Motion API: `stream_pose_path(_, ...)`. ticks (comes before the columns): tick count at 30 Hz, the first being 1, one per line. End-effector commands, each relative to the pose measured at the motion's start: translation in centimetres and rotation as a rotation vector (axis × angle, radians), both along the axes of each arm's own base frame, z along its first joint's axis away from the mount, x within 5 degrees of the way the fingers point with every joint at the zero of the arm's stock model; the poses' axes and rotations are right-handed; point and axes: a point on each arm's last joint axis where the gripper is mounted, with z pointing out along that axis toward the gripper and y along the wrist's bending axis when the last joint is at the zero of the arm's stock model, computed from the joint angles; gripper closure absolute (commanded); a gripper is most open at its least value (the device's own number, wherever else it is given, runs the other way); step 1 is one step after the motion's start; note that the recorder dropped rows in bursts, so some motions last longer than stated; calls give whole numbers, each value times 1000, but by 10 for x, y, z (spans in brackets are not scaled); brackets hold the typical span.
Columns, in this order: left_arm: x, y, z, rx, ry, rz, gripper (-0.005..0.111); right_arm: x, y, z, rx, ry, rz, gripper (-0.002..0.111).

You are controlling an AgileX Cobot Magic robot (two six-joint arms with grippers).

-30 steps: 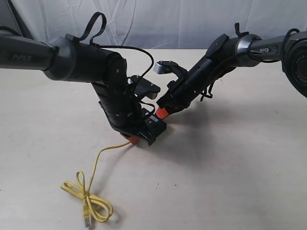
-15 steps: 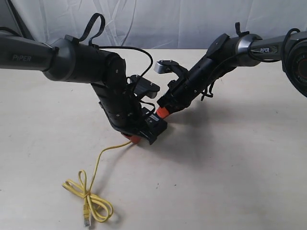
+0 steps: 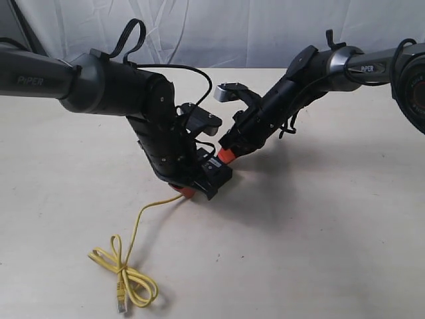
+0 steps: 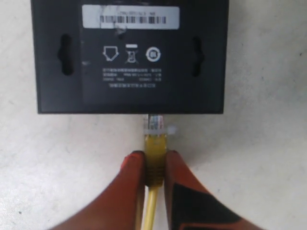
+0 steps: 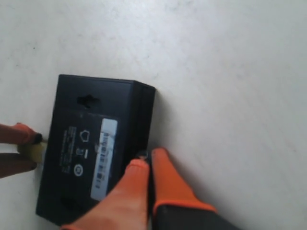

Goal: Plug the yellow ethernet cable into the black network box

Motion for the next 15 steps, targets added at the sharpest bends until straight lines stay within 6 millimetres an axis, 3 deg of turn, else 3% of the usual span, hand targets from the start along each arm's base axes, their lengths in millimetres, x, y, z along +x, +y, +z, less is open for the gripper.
stream_pose_path(1,11,-5,5,-56,-105,14,107,-10,-6,-15,-91,10,135,109)
stream_pose_path(15,13,-4,5,-39,-135,-8,107,-14,-3,-11,-10,-16,245,109)
